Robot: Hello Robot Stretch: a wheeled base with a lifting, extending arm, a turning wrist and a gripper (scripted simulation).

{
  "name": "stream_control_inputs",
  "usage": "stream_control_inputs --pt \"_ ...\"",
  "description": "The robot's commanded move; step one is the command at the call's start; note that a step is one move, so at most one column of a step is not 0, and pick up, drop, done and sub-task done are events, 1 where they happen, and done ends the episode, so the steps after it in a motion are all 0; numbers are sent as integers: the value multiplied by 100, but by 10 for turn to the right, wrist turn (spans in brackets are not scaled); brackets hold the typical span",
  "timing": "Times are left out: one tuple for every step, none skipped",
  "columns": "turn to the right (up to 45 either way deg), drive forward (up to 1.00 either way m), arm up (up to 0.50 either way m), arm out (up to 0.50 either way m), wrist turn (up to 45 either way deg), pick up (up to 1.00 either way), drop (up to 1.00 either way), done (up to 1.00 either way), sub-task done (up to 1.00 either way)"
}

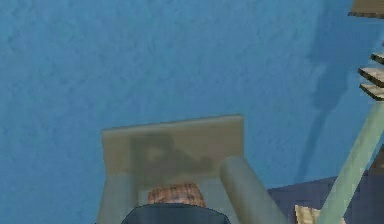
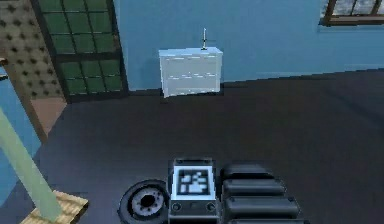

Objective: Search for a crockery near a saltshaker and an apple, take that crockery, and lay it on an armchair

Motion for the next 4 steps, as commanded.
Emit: stream_control_inputs --pt "-450 0 0 0 0 0 0 0 0" --pt "-450 0 0 0 0 0 0 0 0" --pt "-60 0 0 0 0 0 0 0 0" --pt "0 0 0 40 0 0 0 0 0"
